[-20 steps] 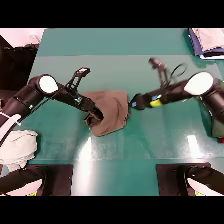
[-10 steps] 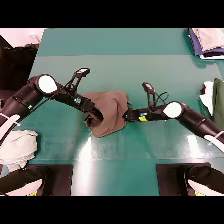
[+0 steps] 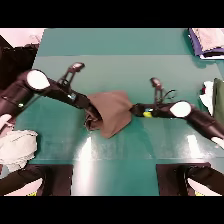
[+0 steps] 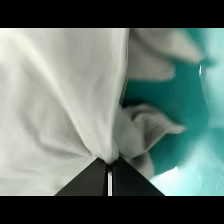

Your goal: Fold the shirts.

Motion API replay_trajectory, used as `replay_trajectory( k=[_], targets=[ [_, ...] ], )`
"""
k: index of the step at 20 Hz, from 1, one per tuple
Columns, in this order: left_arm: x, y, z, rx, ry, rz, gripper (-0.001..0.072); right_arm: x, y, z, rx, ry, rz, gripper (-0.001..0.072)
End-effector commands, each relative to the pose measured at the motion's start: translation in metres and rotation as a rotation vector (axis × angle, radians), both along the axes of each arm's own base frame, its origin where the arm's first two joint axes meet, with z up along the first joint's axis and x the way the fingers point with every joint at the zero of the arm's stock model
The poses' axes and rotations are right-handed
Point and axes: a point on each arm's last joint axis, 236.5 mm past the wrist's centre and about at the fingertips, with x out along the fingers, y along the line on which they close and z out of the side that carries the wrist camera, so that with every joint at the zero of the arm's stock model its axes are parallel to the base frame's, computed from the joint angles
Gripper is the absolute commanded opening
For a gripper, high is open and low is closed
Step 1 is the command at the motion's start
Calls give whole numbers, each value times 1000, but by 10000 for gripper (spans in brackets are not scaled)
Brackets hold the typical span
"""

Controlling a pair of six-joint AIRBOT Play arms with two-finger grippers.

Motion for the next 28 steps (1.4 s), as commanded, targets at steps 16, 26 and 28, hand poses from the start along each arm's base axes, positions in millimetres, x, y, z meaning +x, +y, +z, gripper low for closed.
replay_trajectory(
  k=[16, 26, 28],
  targets=[
    [-114, 68, 378, -98, -840, -38, 25, -61, -205, 359, -244, -677, -379, 11],
    [-39, 103, 200, 184, -389, 50, 25, -7, -212, 284, -213, -219, -170, 11],
    [-20, 100, 114, 212, -229, 48, 25, 15, -197, 228, -263, -37, -54, 11]
  ],
)
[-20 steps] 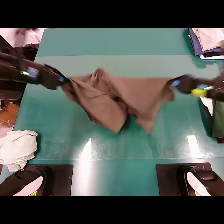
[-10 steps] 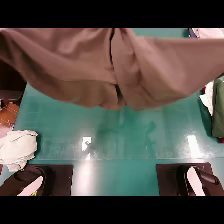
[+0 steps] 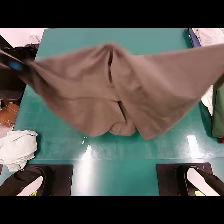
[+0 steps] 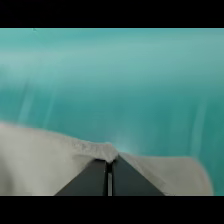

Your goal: Fold the shirts.

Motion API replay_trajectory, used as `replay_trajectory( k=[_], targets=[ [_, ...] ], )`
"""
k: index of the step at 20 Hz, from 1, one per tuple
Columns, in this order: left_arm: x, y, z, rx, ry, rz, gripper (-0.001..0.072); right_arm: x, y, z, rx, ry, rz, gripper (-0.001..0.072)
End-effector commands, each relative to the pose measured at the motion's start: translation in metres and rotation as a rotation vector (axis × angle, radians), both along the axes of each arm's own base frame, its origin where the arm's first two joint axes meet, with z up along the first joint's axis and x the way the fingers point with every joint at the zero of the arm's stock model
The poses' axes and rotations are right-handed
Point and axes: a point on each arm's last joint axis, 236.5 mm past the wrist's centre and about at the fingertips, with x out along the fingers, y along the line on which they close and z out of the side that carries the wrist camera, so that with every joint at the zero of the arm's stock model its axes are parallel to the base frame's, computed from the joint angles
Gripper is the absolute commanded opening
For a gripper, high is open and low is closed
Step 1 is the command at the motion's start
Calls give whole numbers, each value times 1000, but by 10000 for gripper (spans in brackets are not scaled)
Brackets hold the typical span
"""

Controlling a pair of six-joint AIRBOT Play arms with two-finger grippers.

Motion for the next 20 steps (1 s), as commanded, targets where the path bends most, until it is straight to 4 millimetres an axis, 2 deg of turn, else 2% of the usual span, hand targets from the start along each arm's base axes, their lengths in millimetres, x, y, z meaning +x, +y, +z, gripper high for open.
replay_trajectory(
  k=[1, 2, 4, 6, 8, 10, 11, 12, 13, 15, 16, 17, 18, 19, 20],
  targets=[
    [26, 8, -145, 83, 266, 57, 25, 28, 24, -94, -82, 347, 143, 12],
    [30, 10, -179, 96, 312, 75, 25, 39, 32, -120, -122, 419, 177, 12],
    [39, 18, -233, 139, 374, 107, 25, 62, 52, -170, -181, 521, 231, 12],
    [51, 26, -256, 181, 391, 123, 26, 91, 74, -207, -187, 537, 261, 13],
    [72, 31, -259, 203, 332, 146, 27, 124, 85, -228, -177, 482, 241, 14],
    [94, 40, -242, 224, 240, 178, 30, 153, 85, -234, -163, 404, 196, 15],
    [104, 47, -230, 250, 194, 196, 289, 161, 80, -232, -156, 385, 178, 54],
    [111, 54, -217, 267, 162, 226, 507, 164, 74, -228, -155, 376, 165, 327],
    [117, 63, -205, 292, 136, 250, 522, 164, 65, -223, -153, 379, 153, 455],
    [124, 77, -186, 302, 104, 293, 522, 152, 47, -214, -151, 426, 146, 450],
    [122, 86, -185, 278, 130, 339, 521, 141, 40, -211, -145, 468, 156, 449],
    [115, 96, -191, 243, 190, 397, 522, 126, 40, -206, -122, 504, 206, 445],
    [106, 102, -200, 181, 257, 454, 521, 113, 42, -202, -88, 528, 244, 408],
    [99, 101, -211, 91, 322, 491, 521, 103, 45, -197, -41, 537, 270, 356],
    [93, 95, -223, 2, 377, 509, 521, 95, 49, -192, 3, 526, 285, 356]
  ],
)
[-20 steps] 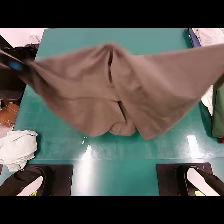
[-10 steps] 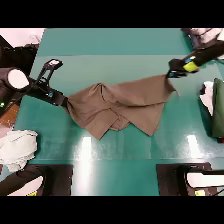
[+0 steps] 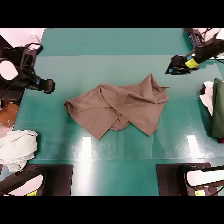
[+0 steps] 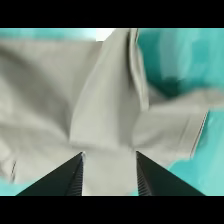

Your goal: Fold the shirts.

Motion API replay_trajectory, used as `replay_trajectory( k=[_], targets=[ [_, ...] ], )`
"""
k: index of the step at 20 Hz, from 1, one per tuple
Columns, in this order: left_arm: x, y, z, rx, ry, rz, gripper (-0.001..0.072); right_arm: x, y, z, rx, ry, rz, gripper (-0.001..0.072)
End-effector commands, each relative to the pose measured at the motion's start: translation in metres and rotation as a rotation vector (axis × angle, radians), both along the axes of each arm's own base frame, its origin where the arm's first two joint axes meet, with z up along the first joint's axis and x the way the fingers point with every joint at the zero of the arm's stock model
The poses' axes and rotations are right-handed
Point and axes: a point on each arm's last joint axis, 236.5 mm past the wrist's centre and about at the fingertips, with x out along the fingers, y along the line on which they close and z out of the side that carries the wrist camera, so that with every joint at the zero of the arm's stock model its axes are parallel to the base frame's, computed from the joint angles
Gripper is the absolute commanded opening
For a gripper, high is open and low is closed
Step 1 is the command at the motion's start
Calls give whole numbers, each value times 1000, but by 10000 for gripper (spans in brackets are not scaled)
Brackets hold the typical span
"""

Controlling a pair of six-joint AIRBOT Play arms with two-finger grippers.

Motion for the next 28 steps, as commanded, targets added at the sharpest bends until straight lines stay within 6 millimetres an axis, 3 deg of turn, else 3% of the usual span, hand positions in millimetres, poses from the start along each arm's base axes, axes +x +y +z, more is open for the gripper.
replay_trajectory(
  k=[1, 6, 10, 15, 17, 21, 22, 23, 24, 28],
  targets=[
    [-22, -8, -29, -274, 118, 157, 521, -35, 11, 16, 144, 44, 50, 356],
    [-69, -61, -105, -551, 286, 173, 521, -65, 20, 6, 165, -9, 8, 355],
    [-83, -65, -138, -587, 295, 231, 520, -76, 20, -4, 168, -38, -37, 355],
    [-66, -71, -140, -645, 230, 240, 518, -86, 21, -11, 170, -21, -42, 354],
    [-63, -76, -142, -678, 233, 250, 426, -86, 21, -11, 171, -22, -42, 354],
    [-61, -89, -152, -661, 237, 232, 409, -87, 22, -11, 171, -17, -39, 313],
    [-61, -93, -151, -659, 235, 221, 370, -90, 22, -12, 171, -7, -34, 312],
    [-61, -96, -150, -661, 236, 213, 178, -93, 22, -12, 170, 6, -27, 312],
    [-62, -98, -149, -665, 240, 209, 31, -98, 20, -14, 168, 25, -24, 312],
    [-57, -100, -122, -632, 233, 104, 25, -129, 10, -29, 175, 122, -43, 312]
  ],
)
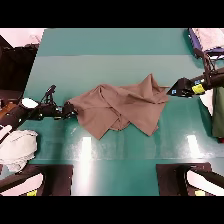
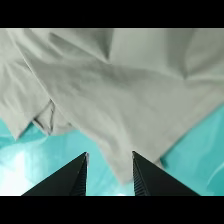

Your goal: Fold the shirts.

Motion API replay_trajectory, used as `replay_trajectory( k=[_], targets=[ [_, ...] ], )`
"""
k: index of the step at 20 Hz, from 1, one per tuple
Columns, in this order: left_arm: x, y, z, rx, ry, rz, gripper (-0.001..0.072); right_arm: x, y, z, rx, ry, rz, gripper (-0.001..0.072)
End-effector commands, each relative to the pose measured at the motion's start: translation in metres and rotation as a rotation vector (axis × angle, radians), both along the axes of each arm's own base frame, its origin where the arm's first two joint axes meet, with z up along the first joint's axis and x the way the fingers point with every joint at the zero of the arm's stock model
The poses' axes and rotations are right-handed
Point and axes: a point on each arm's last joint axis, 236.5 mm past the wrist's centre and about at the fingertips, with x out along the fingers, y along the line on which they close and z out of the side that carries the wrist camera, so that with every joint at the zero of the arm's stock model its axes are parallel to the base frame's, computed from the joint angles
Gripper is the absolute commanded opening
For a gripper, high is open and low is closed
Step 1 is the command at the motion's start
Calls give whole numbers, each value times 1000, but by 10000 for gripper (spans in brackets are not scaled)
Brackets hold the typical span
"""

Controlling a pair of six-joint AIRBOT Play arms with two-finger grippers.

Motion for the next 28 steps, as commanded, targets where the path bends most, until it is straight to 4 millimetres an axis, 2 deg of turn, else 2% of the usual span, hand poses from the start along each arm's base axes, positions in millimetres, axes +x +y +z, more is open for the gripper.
replay_trajectory(
  k=[1, 4, 5, 6, 8, 12, 14, 18, 19, 21, 23, 24, 25, 26, 28],
  targets=[
    [4, -3, 27, 28, -45, -93, 25, -33, -8, -20, 11, 90, -29, 312],
    [18, -2, 64, 50, -140, -124, 25, -74, -11, -66, 34, 181, -151, 316],
    [22, -2, 71, 52, -159, -124, 25, -87, -6, -82, 44, 207, -167, 390],
    [25, -2, 75, 52, -170, -123, 25, -102, 0, -97, 62, 241, -179, 494],
    [25, -2, 76, 52, -171, -124, 26, -117, 18, -116, 144, 272, -222, 491],
    [24, -3, 76, 51, -169, -126, 26, -113, 43, -124, 291, 205, -284, 476],
    [24, -3, 76, 51, -169, -126, 26, -111, 49, -130, 284, 194, -284, 467],
    [20, -4, 75, 46, -155, -139, 26, -115, 75, -152, 230, 236, -191, 465],
    [18, -5, 74, 44, -149, -144, 25, -113, 79, -156, 221, 244, -177, 425],
    [13, -6, 72, 46, -133, -161, 26, -108, 85, -159, 208, 254, -145, 424],
    [10, -4, 70, 56, -125, -172, 26, -105, 84, -160, 166, 250, -95, 260],
    [8, -4, 69, 58, -118, -180, 26, -105, 84, -159, 149, 247, -66, 120],
    [5, -5, 68, 59, -108, -191, 26, -105, 87, -152, 153, 250, -38, 14],
    [0, -3, 68, 76, -92, -219, 25, -107, 91, -141, 166, 253, -3, 14],
    [-15, 12, 75, 170, -66, -314, 24, -112, 98, -103, 198, 219, 81, 14]
  ],
)
